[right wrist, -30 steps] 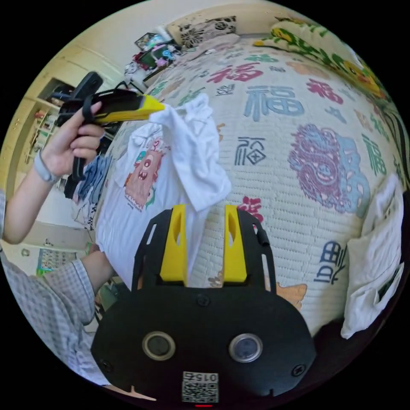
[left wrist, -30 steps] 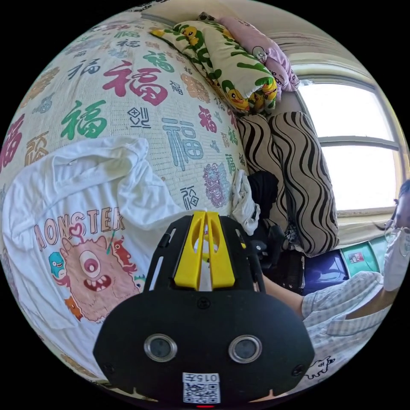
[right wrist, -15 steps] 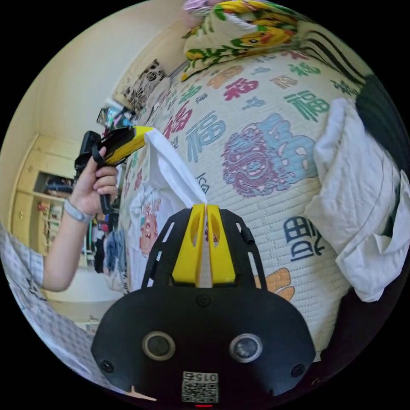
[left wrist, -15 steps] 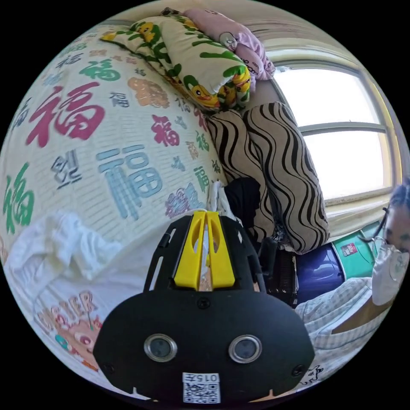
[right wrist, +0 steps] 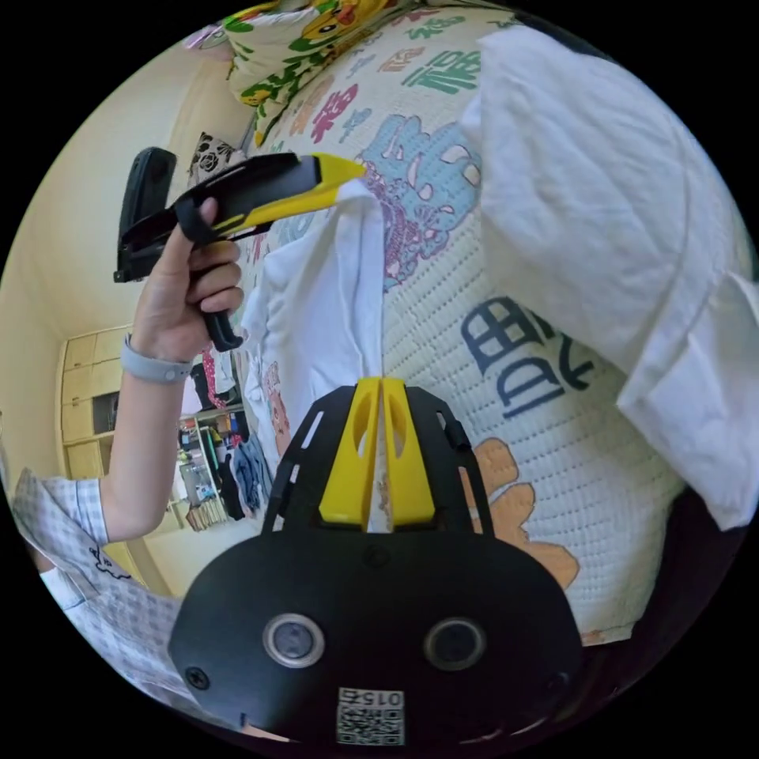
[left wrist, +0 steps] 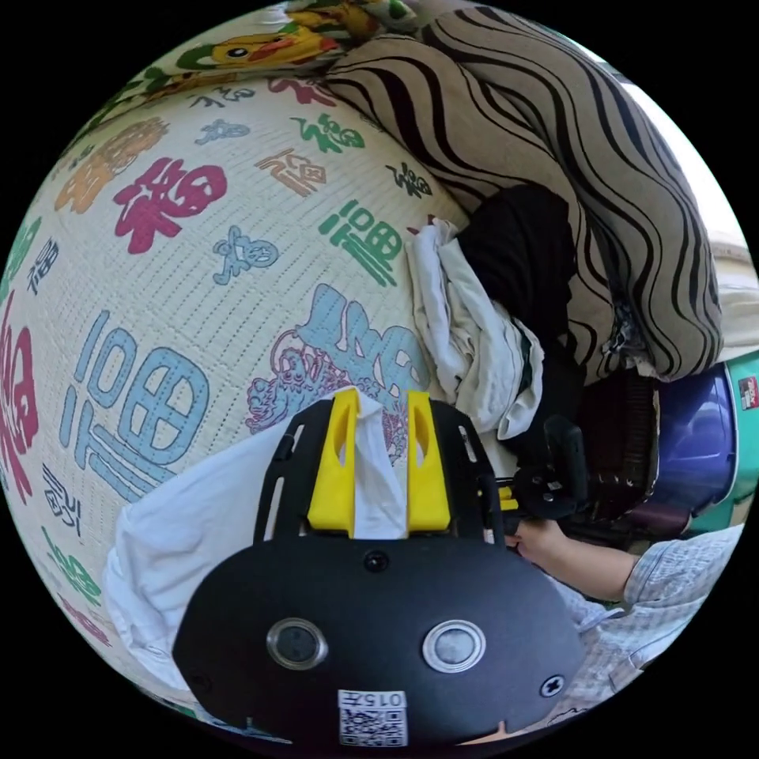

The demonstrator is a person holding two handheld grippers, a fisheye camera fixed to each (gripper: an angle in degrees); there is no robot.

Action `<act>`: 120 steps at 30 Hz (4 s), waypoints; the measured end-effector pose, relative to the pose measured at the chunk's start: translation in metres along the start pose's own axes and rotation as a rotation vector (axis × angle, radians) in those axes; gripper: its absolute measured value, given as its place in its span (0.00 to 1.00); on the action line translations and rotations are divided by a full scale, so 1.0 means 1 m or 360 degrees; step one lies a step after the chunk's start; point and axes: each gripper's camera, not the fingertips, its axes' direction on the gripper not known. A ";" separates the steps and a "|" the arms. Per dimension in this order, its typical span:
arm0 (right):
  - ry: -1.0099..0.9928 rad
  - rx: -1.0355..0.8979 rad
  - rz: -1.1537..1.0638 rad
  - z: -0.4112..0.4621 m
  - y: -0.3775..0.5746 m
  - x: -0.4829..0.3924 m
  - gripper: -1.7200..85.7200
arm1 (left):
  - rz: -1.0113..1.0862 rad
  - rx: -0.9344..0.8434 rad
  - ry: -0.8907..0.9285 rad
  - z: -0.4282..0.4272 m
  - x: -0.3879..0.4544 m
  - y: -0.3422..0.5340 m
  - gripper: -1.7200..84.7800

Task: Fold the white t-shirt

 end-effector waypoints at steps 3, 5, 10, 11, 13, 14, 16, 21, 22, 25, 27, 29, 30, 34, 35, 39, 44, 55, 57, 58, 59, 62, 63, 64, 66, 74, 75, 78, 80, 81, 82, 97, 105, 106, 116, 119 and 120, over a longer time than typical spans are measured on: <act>0.0072 0.0099 0.0050 -0.007 0.002 0.003 0.01 | 0.0017 0.0074 -0.0041 -0.011 0.008 0.005 0.13; 0.0109 0.0160 0.0013 -0.012 0.000 -0.003 0.01 | 0.0046 0.0120 -0.0092 -0.019 0.015 0.004 0.13; 0.0104 0.0176 -0.0416 0.002 -0.020 -0.055 0.02 | 0.0105 -0.0175 -0.0045 0.005 0.025 -0.024 0.12; 0.0126 0.0117 -0.0474 0.017 -0.030 -0.066 0.02 | 0.0095 -0.0255 -0.0028 0.015 0.026 -0.028 0.12; 0.0116 0.0007 -0.0515 0.044 -0.044 -0.076 0.01 | 0.0098 -0.0359 0.0034 0.024 0.029 -0.031 0.12; 0.0191 -0.0070 -0.0496 0.062 -0.051 -0.078 0.01 | 0.0141 -0.0419 -0.0009 0.024 0.037 -0.032 0.12; 0.0449 -0.0161 -0.0384 0.084 -0.057 -0.075 0.01 | 0.0224 -0.0462 -0.0110 0.016 0.050 -0.035 0.12; 0.0348 -0.0116 -0.0206 0.103 -0.049 -0.066 0.01 | 0.0425 -0.0502 -0.0304 -0.040 0.077 -0.051 0.10; 0.0327 -0.0115 -0.0181 0.106 -0.047 -0.066 0.01 | 0.0440 -0.0492 -0.0310 -0.048 0.080 -0.053 0.10; 0.0280 -0.0063 -0.0087 0.116 -0.040 -0.065 0.01 | 0.0494 -0.0448 -0.0215 -0.094 0.090 -0.058 0.10; 0.0309 0.0009 -0.0053 0.121 -0.037 -0.068 0.01 | 0.0468 -0.0313 -0.0140 -0.137 0.088 -0.043 0.10; 0.0242 0.0085 -0.0093 0.121 -0.036 -0.074 0.01 | 0.0421 -0.0180 -0.0066 -0.173 0.077 -0.016 0.11; 0.0154 0.0105 -0.0130 0.124 -0.038 -0.080 0.01 | 0.0353 -0.0062 -0.0012 -0.200 0.064 0.010 0.11; 0.0058 0.0082 -0.0320 0.144 -0.048 -0.111 0.01 | -0.0069 0.0414 0.0150 -0.278 0.012 0.132 0.11; 0.0054 0.0046 -0.0410 0.157 -0.053 -0.127 0.02 | -0.0272 0.0549 0.0106 -0.299 -0.004 0.183 0.11; 0.0034 -0.0173 -0.0763 0.224 -0.073 -0.204 0.02 | -0.1005 0.0619 -0.0336 -0.356 -0.037 0.368 0.11; 0.0001 -0.0553 -0.1109 0.348 -0.084 -0.313 0.04 | -0.1383 0.0530 -0.0475 -0.417 -0.038 0.521 0.13; 0.0261 -0.1104 -0.1037 0.643 -0.055 -0.455 0.10 | -0.1573 0.0834 0.0059 -0.533 -0.056 0.674 0.13; 0.0431 -0.1147 -0.1058 0.684 -0.044 -0.466 0.09 | -0.1568 0.0895 0.0158 -0.566 -0.059 0.693 0.11; 0.0454 -0.1172 -0.1054 0.694 -0.042 -0.467 0.08 | -0.1572 0.0911 0.0190 -0.574 -0.060 0.698 0.10; 0.0487 -0.1223 -0.1014 0.712 -0.040 -0.470 0.06 | -0.1552 0.0968 0.0266 -0.592 -0.062 0.707 0.06; 0.0464 -0.1174 -0.1008 0.733 -0.040 -0.489 0.02 | -0.1501 0.1138 0.0413 -0.646 -0.063 0.734 0.02; 0.0415 -0.1127 -0.1015 0.736 -0.043 -0.503 0.02 | -0.1464 0.1256 0.0474 -0.673 -0.064 0.748 0.02; 0.0385 -0.1096 -0.1022 0.738 -0.045 -0.511 0.02 | -0.1456 0.1314 0.0493 -0.687 -0.064 0.755 0.02; 0.0300 -0.0951 -0.1070 0.743 -0.058 -0.552 0.01 | -0.1482 0.1534 0.0536 -0.741 -0.072 0.786 0.01; 0.0221 -0.0869 -0.1467 0.817 -0.078 -0.677 0.04 | -0.1437 0.1809 0.0324 -0.902 -0.133 0.833 0.03; 0.0291 -0.0878 -0.1519 0.833 -0.075 -0.686 0.05 | -0.1442 0.1733 0.0294 -0.918 -0.146 0.833 0.04; 0.0378 -0.0920 -0.1574 0.871 -0.070 -0.701 0.09 | -0.1360 0.1704 0.0286 -0.956 -0.156 0.842 0.12; 0.0410 -0.0942 -0.1589 0.895 -0.067 -0.710 0.11 | -0.1336 0.1722 0.0258 -0.976 -0.147 0.855 0.14; 0.0449 -0.0953 -0.1617 0.910 -0.065 -0.716 0.11 | -0.1356 0.1717 0.0193 -0.986 -0.137 0.866 0.14; 0.0472 -0.0953 -0.1634 0.918 -0.063 -0.719 0.11 | -0.1374 0.1714 0.0155 -0.990 -0.131 0.871 0.14; 0.0860 -0.1193 -0.1688 1.061 -0.062 -0.778 0.03 | -0.1687 0.1470 0.0055 -1.024 -0.090 0.889 0.02; 0.1099 -0.1314 -0.2293 1.126 -0.012 -0.862 0.01 | -0.1727 0.1478 -0.0038 -1.062 -0.073 0.900 0.06; 0.1146 -0.1333 -0.2314 1.131 -0.009 -0.862 0.01 | -0.1734 0.1464 0.0011 -1.059 -0.076 0.897 0.07; 0.1001 -0.1323 -0.2019 1.118 -0.036 -0.854 0.01 | -0.1817 0.1379 -0.0229 -1.067 -0.052 0.862 0.01; 0.0922 -0.1360 -0.2027 1.114 -0.029 -0.852 0.02 | -0.1776 0.1291 -0.0360 -1.071 -0.035 0.854 0.01; 0.0906 -0.1374 -0.2035 1.114 -0.024 -0.851 0.02 | -0.1765 0.1215 -0.0403 -1.066 -0.032 0.846 0.01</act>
